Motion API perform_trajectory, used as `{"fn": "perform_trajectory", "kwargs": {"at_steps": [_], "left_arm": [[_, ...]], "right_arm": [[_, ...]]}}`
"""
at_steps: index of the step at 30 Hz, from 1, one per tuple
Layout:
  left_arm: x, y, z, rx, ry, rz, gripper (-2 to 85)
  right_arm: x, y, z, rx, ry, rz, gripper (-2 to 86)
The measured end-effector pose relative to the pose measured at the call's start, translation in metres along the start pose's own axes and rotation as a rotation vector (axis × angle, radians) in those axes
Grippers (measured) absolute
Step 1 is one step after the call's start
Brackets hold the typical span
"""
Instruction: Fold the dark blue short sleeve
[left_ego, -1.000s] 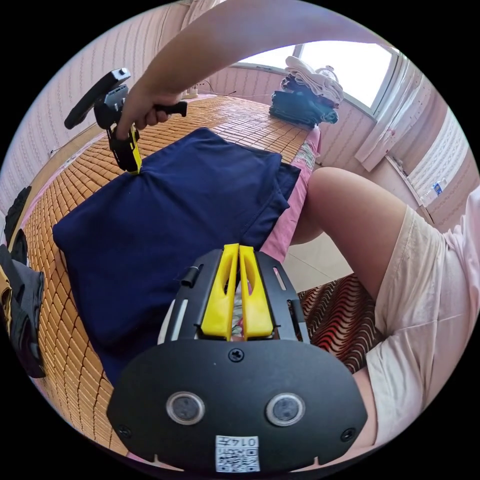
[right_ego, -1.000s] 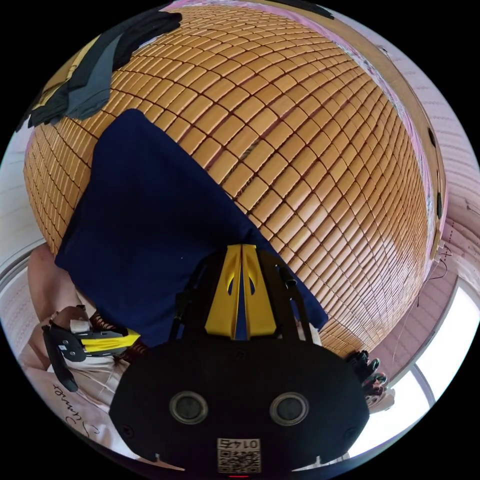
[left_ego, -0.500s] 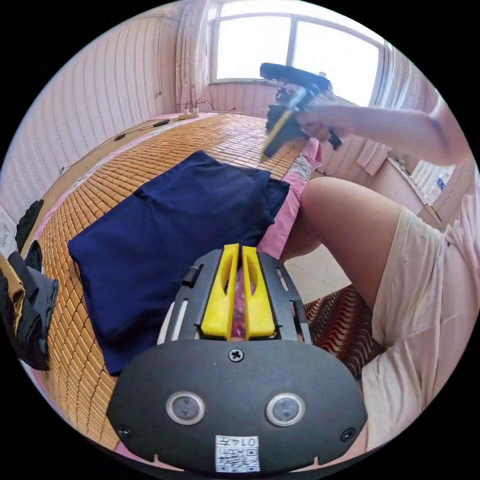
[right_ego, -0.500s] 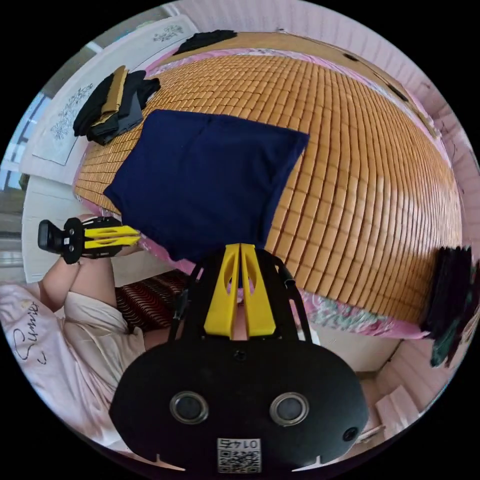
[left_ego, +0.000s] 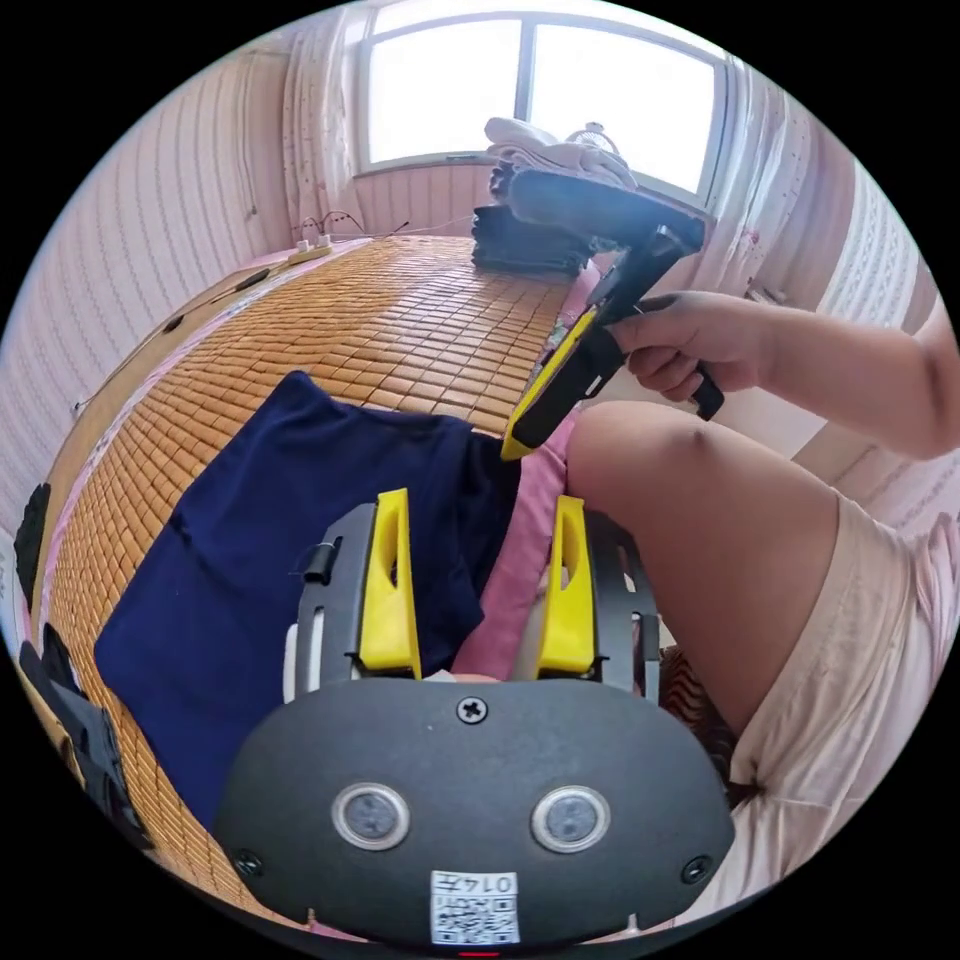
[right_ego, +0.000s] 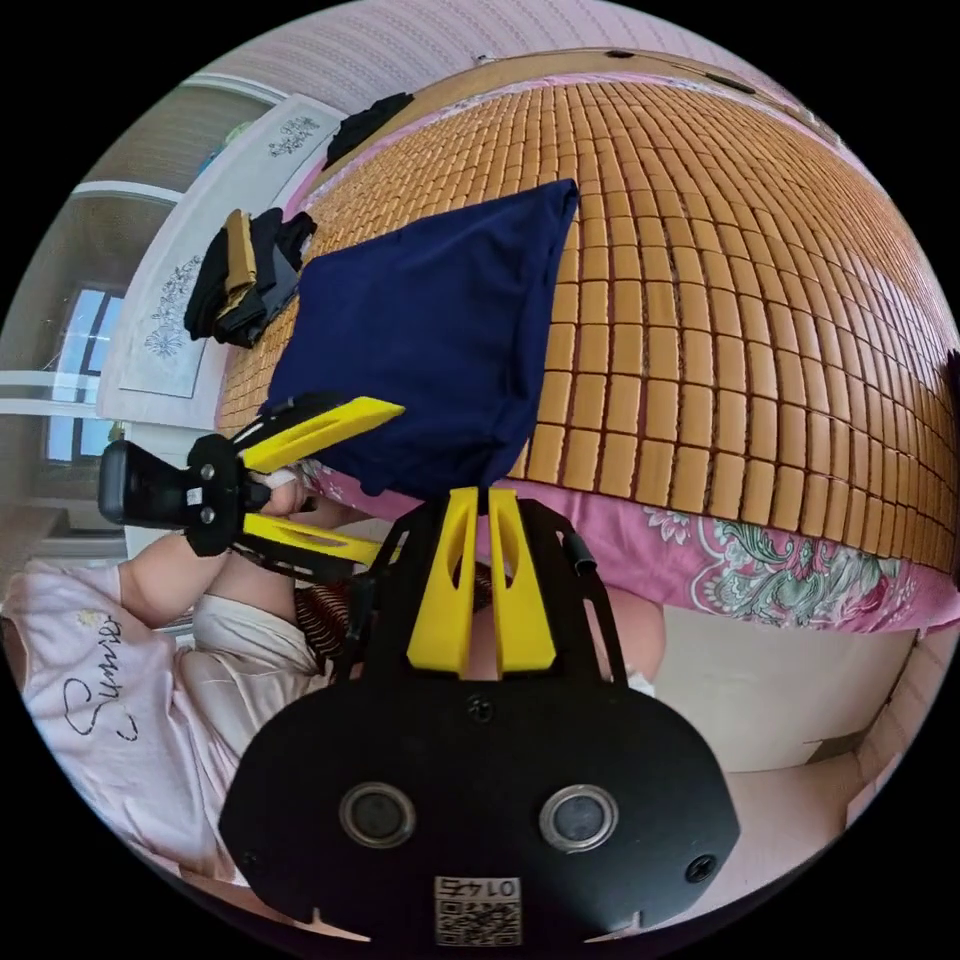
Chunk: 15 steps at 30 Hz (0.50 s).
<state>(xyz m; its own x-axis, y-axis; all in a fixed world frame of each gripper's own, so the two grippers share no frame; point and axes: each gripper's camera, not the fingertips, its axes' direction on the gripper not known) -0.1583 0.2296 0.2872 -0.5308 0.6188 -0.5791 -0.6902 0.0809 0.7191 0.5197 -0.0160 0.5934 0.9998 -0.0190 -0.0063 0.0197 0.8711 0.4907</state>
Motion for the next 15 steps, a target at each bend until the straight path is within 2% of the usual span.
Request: {"fn": "perform_trajectory", "kwargs": {"at_steps": [4, 7, 9, 12, 15], "left_arm": [[0.001, -0.02, 0.018, -0.016, -0.051, 0.01, 15.6], [-0.003, -0.027, 0.019, -0.05, -0.034, -0.072, 6.5], [0.004, -0.023, 0.008, -0.039, -0.035, -0.072, 2.3], [0.016, -0.016, -0.01, -0.025, 0.0, -0.072, 1.6], [0.029, -0.006, -0.03, -0.008, 0.039, -0.044, 1.7]], "right_arm": [[0.019, 0.028, -0.022, 0.089, -0.175, -0.1, 1.3], [0.042, 0.059, -0.037, 0.218, -0.226, -0.088, 1.4], [0.079, 0.092, -0.048, 0.419, -0.196, 0.084, 3.8], [0.134, 0.119, -0.038, 0.461, -0.261, 0.301, 12.6], [0.16, 0.127, -0.023, 0.447, -0.294, 0.361, 13.6]]}}
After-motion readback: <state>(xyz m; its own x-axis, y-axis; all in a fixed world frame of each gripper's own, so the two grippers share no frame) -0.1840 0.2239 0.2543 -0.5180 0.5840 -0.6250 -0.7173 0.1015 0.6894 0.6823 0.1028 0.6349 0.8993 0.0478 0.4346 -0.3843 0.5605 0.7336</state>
